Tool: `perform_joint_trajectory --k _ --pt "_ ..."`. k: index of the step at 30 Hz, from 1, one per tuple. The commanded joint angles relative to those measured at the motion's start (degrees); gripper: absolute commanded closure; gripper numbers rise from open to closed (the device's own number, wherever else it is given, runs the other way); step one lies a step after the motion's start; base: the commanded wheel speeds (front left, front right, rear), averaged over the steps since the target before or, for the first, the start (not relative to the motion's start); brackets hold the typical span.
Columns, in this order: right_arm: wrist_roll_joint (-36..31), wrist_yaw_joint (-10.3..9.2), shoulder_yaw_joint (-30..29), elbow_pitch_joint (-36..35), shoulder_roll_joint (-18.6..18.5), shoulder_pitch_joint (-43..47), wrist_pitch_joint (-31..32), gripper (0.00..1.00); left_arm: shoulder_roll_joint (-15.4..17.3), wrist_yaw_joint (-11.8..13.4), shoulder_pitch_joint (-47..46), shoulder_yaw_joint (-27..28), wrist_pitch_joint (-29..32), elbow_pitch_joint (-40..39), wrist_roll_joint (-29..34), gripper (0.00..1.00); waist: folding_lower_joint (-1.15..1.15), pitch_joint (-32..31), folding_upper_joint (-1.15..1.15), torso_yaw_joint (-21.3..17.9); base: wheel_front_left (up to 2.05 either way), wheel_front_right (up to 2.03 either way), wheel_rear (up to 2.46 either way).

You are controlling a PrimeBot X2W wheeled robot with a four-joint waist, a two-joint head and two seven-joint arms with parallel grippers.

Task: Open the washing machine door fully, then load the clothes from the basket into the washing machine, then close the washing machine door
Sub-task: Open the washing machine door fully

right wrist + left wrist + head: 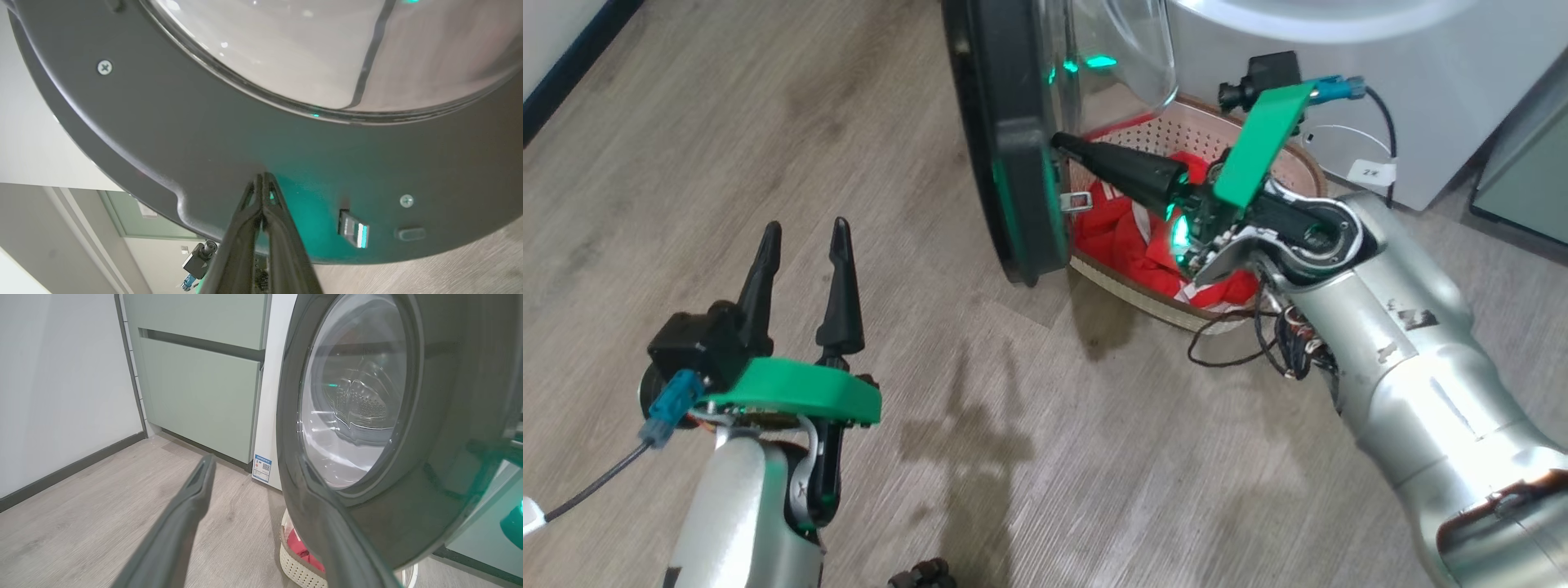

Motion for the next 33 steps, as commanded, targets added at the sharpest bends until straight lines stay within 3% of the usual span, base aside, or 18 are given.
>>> perform_joint_trajectory --k 1,7,14,15,17,25,33 --pt "1.31 0.05 1.16 -1.69 1.99 -0.56 -0.84 1.00 1.09 0.39 -0.62 1.68 -0.54 -1.79 -0.38 0.00 0.01 -0.11 0.00 0.16 0.00 0.00 0.00" --pt "3.87 0.05 1.71 -2.31 1.99 0.21 -3.06 1.00 1.09 0.71 -0.50 1.96 -0.54 -1.82 -0.23 0.00 0.01 -0.75 0.00 -0.77 0.00 0.00 0.00" --pt "7.49 0.05 -2.71 -9.51 0.18 5.95 -4.25 1.00 1.09 0.55 0.21 2.72 -0.54 -1.45 0.68 0.00 0.01 -2.37 0.00 -3.04 0.00 0.00 0.00" --pt "8.24 0.05 -3.51 -11.30 -0.30 7.68 -4.14 0.87 1.09 0.49 0.38 2.90 -0.54 -1.30 0.93 0.00 0.01 -2.67 0.00 -3.39 0.00 0.00 0.00" --pt "8.48 0.05 -5.19 -14.98 -1.88 11.32 -5.25 0.00 1.09 0.32 0.71 3.40 -0.54 -1.01 1.37 0.00 0.01 -3.32 0.00 -4.12 0.00 0.00 0.00" --pt "4.89 0.05 -12.14 -30.42 -5.51 28.60 -14.85 0.00 1.09 -0.70 2.14 5.18 -0.54 0.01 2.94 0.00 0.01 -5.87 0.00 -6.49 0.00 0.00 0.00" --pt "-3.91 0.05 -15.22 -40.30 -4.90 42.86 -25.45 0.00 1.15 -1.42 3.79 7.18 -0.54 0.33 4.60 0.00 0.01 -7.83 0.00 -8.56 0.00 0.00 0.00"
